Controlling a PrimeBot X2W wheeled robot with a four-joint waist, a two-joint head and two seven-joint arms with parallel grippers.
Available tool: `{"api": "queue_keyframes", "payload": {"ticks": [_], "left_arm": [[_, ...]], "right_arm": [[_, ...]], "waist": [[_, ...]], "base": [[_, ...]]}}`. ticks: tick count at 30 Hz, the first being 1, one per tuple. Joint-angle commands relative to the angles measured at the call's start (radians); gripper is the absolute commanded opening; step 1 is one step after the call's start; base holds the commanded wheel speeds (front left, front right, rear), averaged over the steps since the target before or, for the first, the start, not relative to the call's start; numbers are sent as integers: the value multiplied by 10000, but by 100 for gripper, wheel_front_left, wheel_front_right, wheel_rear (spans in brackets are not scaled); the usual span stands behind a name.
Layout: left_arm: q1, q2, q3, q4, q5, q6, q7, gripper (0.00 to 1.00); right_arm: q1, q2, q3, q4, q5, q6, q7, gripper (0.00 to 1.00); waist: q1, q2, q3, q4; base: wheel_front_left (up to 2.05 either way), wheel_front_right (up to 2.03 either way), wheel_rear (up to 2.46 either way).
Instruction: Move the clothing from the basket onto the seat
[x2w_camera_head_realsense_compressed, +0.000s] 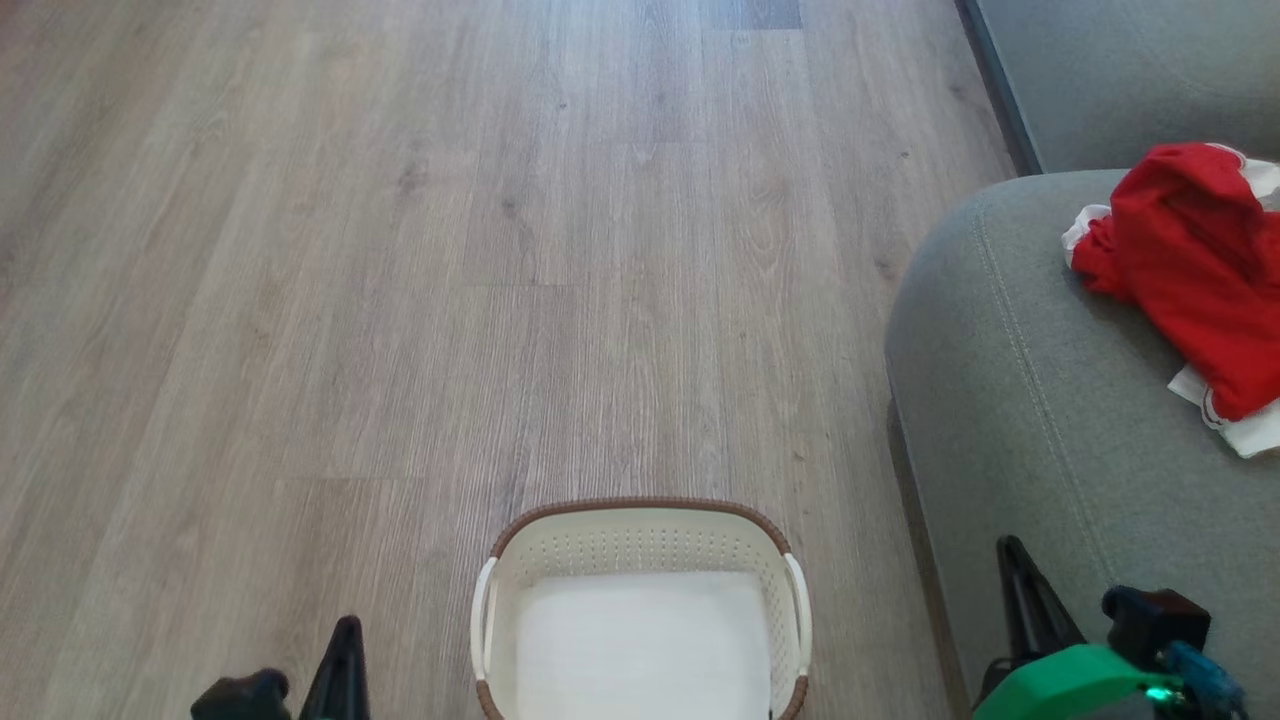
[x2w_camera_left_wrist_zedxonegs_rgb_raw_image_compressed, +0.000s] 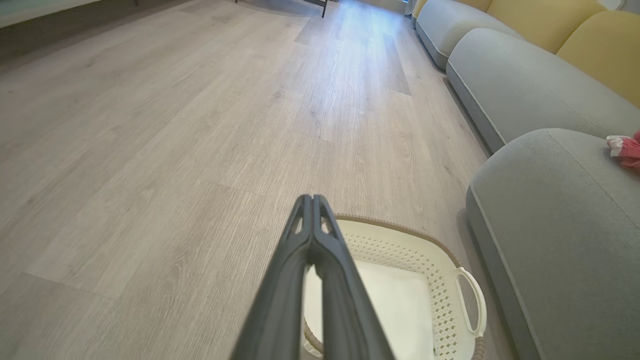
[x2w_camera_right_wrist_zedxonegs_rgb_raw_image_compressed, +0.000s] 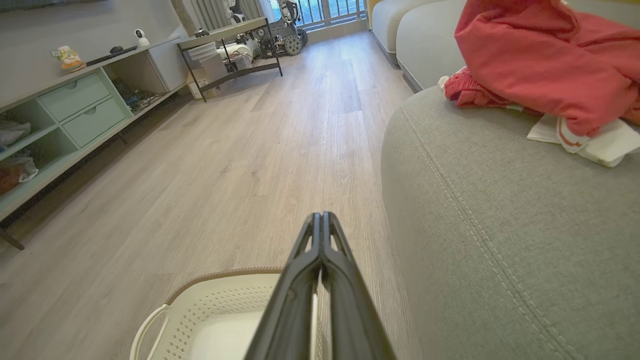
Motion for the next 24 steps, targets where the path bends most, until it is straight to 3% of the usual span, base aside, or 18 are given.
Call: {"api": "queue_keyframes", "payload": {"ticks": [1,24], "left_arm": [[-449,48,269,-288,-308,-117,71,0],[-948,-125,904,-169,-2504,-725,660,0]], "right_arm": [[-459,-56,-55,-379,371,0,104,0],[-754,-64,-220,-460,2900,-1,740,0]], "waist": [[0,0,10,-8],[0,0,116,-97]], "base": [[0,0,0],[0,0,0]]}}
